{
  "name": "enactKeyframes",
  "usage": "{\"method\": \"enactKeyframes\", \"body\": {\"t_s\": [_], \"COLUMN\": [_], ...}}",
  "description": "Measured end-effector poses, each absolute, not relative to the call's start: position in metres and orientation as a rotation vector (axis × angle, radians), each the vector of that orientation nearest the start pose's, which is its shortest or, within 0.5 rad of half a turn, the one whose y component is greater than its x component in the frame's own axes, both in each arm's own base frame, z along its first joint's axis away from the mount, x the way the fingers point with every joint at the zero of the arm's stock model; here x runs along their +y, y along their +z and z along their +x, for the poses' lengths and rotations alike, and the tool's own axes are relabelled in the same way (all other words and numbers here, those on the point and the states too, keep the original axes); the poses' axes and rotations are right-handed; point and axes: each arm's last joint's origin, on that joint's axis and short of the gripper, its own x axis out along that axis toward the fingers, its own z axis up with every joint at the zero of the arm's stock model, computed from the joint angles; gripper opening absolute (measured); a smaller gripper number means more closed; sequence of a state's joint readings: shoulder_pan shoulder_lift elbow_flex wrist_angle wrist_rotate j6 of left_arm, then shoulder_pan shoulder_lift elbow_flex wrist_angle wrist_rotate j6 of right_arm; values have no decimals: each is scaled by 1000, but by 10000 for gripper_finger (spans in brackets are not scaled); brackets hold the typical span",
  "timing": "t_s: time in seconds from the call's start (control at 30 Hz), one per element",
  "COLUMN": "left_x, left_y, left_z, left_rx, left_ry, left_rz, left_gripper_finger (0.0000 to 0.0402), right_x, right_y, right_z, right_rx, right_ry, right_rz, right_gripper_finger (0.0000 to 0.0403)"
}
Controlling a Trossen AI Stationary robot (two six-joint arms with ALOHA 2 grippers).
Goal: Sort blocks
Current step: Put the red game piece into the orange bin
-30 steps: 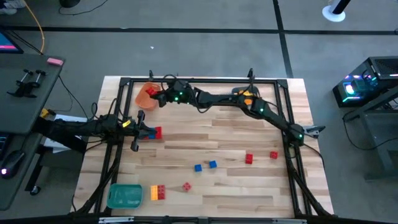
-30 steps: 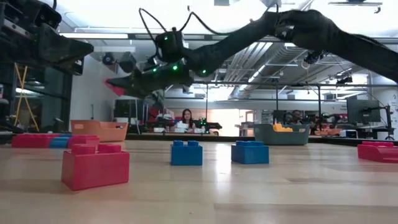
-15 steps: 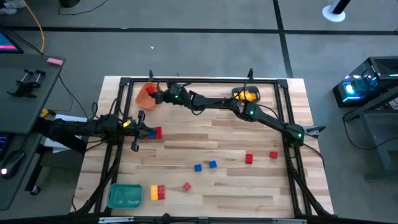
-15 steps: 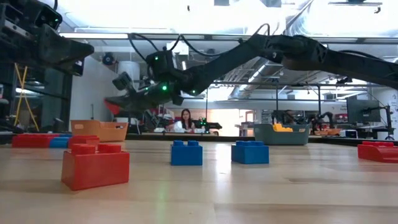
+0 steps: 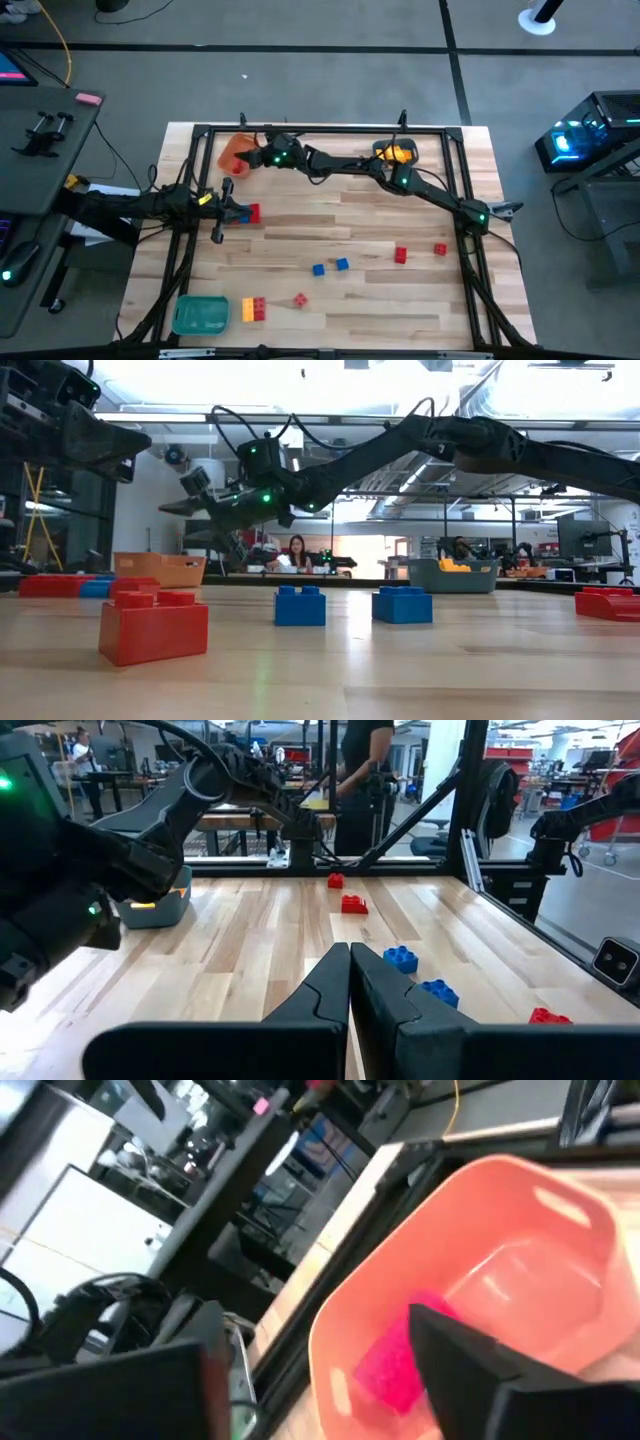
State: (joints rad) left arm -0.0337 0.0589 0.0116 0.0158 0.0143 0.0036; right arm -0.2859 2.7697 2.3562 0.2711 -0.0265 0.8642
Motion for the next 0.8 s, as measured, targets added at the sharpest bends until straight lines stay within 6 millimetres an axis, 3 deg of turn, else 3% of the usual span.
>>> {"method": "enactKeyframes", "body": {"t_s": [0.13,0.27,0.43,0.53,0.67,0.73,0.8], "left_x": [-4,-4,-4,-4,-4,-4,-4], "left_y": [164,164,164,164,164,164,164], "left_z": [101,101,101,101,101,101,101], "left_rx": [31,31,31,31,31,32,32], "left_ry": [-48,-48,-48,-48,-48,-48,-48], "left_rz": [4,4,4,4,4,4,4], "left_gripper_finger": [0,0,0,0,0,0,0], "right_x": [-181,-195,-210,-208,-185,-156,-112], "right_y": [149,163,206,245,306,330,347], "right_z": [583,576,559,540,498,477,458], "right_rx": [-17,24,127,265,495,641,798], "right_ry": [-243,-89,12,-2,-117,-197,-245], "right_rz": [903,933,817,655,405,309,236], "right_gripper_finger": [262,278,271,264,259,258,258]}}
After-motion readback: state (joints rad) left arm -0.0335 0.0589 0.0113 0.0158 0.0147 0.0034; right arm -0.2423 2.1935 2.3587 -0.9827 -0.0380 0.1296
